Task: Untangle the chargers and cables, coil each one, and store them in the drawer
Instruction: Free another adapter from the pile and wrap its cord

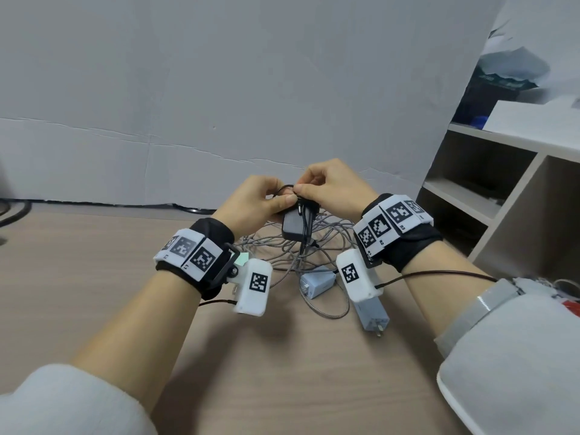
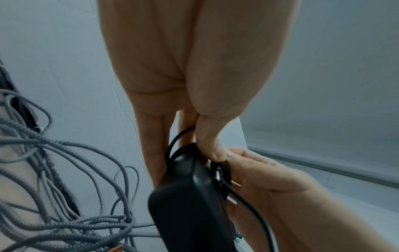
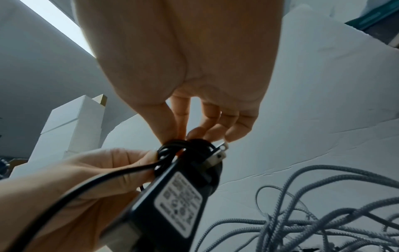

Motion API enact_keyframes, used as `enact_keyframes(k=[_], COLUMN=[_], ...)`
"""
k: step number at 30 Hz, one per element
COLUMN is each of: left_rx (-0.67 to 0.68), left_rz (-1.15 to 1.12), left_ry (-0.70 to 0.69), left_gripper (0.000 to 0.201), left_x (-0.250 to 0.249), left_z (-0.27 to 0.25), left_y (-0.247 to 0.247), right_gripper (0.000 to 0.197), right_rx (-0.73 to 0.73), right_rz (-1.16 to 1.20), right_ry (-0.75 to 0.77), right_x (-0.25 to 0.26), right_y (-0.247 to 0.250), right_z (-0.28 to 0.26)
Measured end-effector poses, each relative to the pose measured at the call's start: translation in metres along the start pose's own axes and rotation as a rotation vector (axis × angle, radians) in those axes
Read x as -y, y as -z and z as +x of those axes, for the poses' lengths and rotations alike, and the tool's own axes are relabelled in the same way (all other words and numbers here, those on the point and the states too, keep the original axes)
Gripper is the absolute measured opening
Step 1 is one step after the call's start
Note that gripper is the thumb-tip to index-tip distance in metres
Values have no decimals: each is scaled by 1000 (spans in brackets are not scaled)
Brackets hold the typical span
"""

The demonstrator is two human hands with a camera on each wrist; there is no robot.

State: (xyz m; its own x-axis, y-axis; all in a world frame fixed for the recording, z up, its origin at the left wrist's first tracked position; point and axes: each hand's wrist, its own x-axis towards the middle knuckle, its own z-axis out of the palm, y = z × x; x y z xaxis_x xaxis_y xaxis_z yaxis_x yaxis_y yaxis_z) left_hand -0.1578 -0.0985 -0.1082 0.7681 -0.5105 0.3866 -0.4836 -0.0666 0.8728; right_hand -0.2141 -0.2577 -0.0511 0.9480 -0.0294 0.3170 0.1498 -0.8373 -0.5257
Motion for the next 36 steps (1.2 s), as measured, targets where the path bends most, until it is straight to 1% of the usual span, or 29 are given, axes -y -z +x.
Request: enact_keyframes(k=[1, 3, 6, 10, 13, 16, 18, 21, 23, 26, 28, 30, 33, 36], left_rx=[-14, -38, -68, -67, -65, -98, -125, -173, -196, -197, -207, -217, -193, -156], left_rz=[0, -9, -38, -99, -151, -252, -262, -267, -285, -303, -306, -312, -340, -354], left_ry=[6, 15, 22, 35, 56, 78, 80, 78, 78, 75, 78, 82, 92, 90], left_gripper=[12, 13, 12, 18, 24, 30, 28, 21, 20, 15, 16, 18, 19, 15], left_x=[0, 0, -1, -3, -5, -6, -7, -8, -9, -12, -14, -15, -16, -14], left_z=[0, 1, 1, 1, 0, -2, -2, -2, -3, -4, -5, -5, -6, -6], left_y=[0, 0, 1, 3, 4, 6, 7, 7, 7, 4, 1, -2, 0, 6], right_gripper=[10, 15, 20, 23, 21, 27, 28, 24, 27, 41, 44, 44, 36, 31], right_rx=[6, 31, 53, 76, 15, -24, -4, 20, 18, -41, -106, -148, -142, -135], right_rz=[8, 4, -62, -150, -114, -44, -3, 49, 48, -26, -103, -141, -210, -249], right_ry=[-3, 21, 91, 102, 111, 69, 41, 23, 25, 27, 37, 61, 95, 99], right_x=[0, 1, 8, 10, 5, -2, -5, -7, -4, 0, 1, 2, 3, 7], right_y=[0, 0, 3, 10, 13, 14, 10, 4, 1, -2, -4, -7, -9, -8], right_z=[-1, -4, -7, -8, -8, -14, -18, -18, -17, -15, -14, -12, -11, -10])
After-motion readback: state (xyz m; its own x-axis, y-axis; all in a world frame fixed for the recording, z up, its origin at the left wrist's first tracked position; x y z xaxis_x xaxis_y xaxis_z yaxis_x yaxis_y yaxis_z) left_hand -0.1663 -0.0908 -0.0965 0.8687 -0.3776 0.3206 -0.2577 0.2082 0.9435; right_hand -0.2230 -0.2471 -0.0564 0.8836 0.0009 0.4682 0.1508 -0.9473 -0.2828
